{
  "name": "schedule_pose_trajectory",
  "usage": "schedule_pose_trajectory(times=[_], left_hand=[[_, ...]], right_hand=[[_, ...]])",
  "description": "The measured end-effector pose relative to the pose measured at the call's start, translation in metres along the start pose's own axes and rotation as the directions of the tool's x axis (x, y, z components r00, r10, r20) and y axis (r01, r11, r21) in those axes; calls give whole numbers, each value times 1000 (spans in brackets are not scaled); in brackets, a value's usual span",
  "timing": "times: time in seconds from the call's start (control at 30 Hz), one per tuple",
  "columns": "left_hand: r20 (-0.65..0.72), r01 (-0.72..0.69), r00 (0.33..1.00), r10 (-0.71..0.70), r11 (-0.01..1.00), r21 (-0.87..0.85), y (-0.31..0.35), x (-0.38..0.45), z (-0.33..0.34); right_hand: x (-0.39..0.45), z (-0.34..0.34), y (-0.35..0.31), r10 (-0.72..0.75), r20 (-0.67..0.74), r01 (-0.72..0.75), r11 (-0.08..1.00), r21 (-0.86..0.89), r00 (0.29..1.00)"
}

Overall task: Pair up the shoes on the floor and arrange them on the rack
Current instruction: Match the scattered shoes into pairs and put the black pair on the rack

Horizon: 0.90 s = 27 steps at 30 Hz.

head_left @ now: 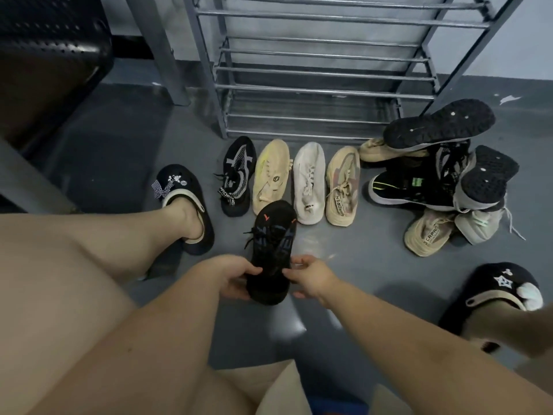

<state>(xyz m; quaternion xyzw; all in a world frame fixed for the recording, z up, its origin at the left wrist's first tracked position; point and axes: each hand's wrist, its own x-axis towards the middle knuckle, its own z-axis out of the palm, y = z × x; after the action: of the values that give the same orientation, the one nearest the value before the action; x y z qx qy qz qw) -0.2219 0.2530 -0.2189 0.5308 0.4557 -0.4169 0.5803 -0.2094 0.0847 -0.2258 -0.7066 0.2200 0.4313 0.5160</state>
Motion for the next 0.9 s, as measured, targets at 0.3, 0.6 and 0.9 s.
schedule_pose_trajectory(times=[0.3,0.6,0.9], left_hand=[[-42,68,996,-75,988,-141,-20,2,-13],[-87,109,989,-120,987,-116,-24,-1,-14],[-162,125,982,-93,972,199,-19,-1,-8]], right_hand=[[13,31,7,22,-15,-22,1000,-6,1000],[15,39,9,19,18,-19,999,-50,1000],[12,41,12,30,41,-24,992,-120,999]])
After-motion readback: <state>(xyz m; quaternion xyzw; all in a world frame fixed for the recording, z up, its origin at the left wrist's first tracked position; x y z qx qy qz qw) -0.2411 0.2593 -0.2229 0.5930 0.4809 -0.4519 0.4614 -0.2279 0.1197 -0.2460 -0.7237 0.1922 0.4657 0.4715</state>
